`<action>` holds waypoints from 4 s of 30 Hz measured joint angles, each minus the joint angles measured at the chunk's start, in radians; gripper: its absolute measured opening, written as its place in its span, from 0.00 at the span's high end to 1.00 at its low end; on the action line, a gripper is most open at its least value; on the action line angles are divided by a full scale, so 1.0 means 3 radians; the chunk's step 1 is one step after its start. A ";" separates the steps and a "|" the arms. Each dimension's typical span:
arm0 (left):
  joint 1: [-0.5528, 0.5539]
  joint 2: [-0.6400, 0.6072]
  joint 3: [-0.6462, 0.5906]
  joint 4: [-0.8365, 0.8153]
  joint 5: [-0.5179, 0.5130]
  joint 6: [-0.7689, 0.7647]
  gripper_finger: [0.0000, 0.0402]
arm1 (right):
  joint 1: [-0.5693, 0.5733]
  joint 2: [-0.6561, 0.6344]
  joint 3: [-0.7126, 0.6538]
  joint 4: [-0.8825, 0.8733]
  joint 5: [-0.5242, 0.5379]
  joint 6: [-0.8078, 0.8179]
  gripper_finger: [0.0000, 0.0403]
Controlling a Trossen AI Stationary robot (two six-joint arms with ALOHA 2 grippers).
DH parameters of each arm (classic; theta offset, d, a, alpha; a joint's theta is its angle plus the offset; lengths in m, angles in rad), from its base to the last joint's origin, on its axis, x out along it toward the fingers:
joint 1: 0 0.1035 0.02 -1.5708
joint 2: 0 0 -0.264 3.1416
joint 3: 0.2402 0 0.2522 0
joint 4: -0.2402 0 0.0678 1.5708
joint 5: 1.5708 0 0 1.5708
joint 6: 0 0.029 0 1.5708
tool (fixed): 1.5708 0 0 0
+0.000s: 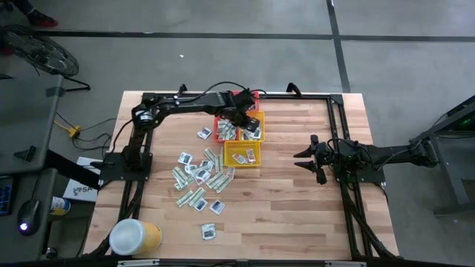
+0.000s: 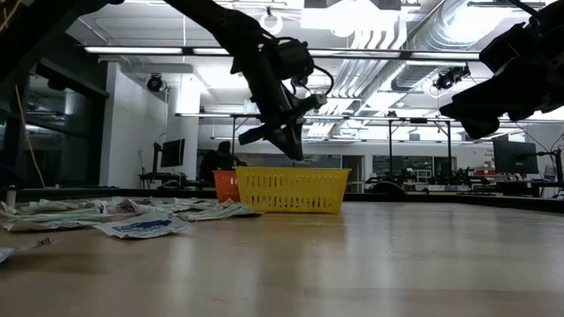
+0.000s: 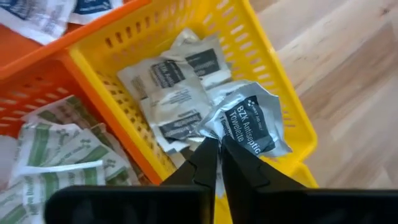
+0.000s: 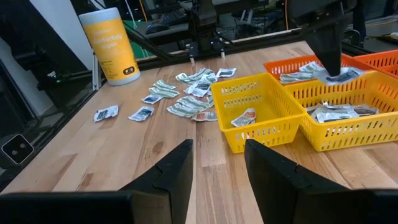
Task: Pick & Place First Aid Supplies
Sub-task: Put the towelette pack into the top yellow bin
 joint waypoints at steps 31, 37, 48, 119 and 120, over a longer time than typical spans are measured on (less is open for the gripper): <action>-0.0037 -0.1169 -0.1213 -0.0814 -0.0710 0.0070 0.68 | 0.0000 0.0000 0.0000 0.0000 -0.0001 0.0000 0.65; 0.0014 -0.1560 -0.1858 -0.0683 -0.0722 -0.0303 0.68 | 0.0000 0.0000 0.0000 -0.0001 -0.0001 0.0000 0.65; 0.0145 -0.1579 -0.2373 -0.0184 -0.0658 -0.0352 0.68 | 0.0000 0.0000 0.0001 -0.0001 0.0000 0.0000 0.65; 0.0727 -0.1499 -0.3239 0.1296 -0.0069 -0.1222 0.74 | 0.0000 0.0000 0.0001 -0.0001 -0.0001 0.0000 0.65; 0.0727 -0.1499 -0.3239 0.1286 -0.0077 -0.1222 0.77 | 0.0000 0.0000 0.0001 0.0000 0.0000 0.0000 0.65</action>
